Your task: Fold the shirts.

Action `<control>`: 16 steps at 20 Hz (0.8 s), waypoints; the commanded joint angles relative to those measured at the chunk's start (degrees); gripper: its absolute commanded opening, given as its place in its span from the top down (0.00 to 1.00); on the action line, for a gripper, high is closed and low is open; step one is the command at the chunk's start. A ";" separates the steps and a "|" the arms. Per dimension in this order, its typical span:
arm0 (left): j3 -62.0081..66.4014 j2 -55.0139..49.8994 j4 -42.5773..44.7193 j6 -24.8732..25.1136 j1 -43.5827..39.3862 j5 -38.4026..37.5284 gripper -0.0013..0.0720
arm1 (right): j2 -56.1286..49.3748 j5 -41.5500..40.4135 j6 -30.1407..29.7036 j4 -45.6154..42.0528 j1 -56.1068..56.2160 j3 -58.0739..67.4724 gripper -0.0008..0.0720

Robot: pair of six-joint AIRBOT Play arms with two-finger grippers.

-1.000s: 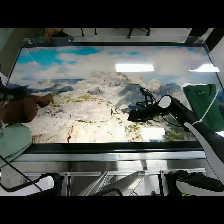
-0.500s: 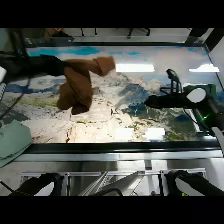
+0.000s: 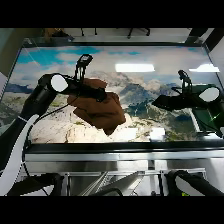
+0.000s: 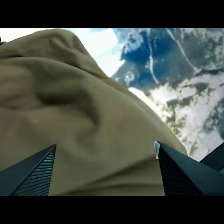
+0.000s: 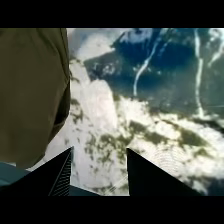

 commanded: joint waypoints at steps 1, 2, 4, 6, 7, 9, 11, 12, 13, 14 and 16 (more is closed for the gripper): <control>4.66 -1.77 2.58 -0.46 6.05 -10.27 0.04 | -3.28 0.59 0.02 0.15 -0.20 0.04 0.45; 4.09 -0.94 2.56 -0.42 9.70 -12.76 0.04 | -4.52 0.63 0.00 0.28 -0.07 0.04 0.45; -0.94 1.64 2.38 0.20 16.83 -14.99 0.04 | -6.82 0.63 -0.31 0.26 1.25 -0.09 0.45; -9.79 4.81 2.01 0.26 23.32 -13.00 0.04 | -8.72 0.50 -1.03 0.26 4.90 -0.76 0.45; -14.43 5.99 1.11 1.18 25.79 -11.37 0.04 | -9.35 0.33 -1.01 0.26 7.34 -1.38 0.45; -23.76 7.02 -4.68 5.16 29.64 -7.15 0.04 | -10.29 0.00 0.76 0.44 13.53 -3.21 0.45; -30.10 6.49 -10.93 9.29 30.82 -1.77 0.04 | -10.47 -3.87 1.70 1.60 20.48 -5.88 0.45; -32.11 5.40 -13.84 11.17 30.75 0.94 0.04 | -10.49 -6.84 2.80 1.73 23.87 -7.02 0.45; -33.14 3.82 -16.74 13.07 30.36 2.64 0.04 | -10.80 -9.49 3.85 1.75 26.51 -7.69 0.45; -33.29 1.97 -18.93 14.62 29.66 3.41 0.04 | -11.32 -11.50 4.46 1.75 28.61 -7.96 0.45; -31.93 -2.03 -21.88 16.61 27.52 4.79 0.04 | -13.27 -14.64 4.57 2.32 31.98 -8.00 0.45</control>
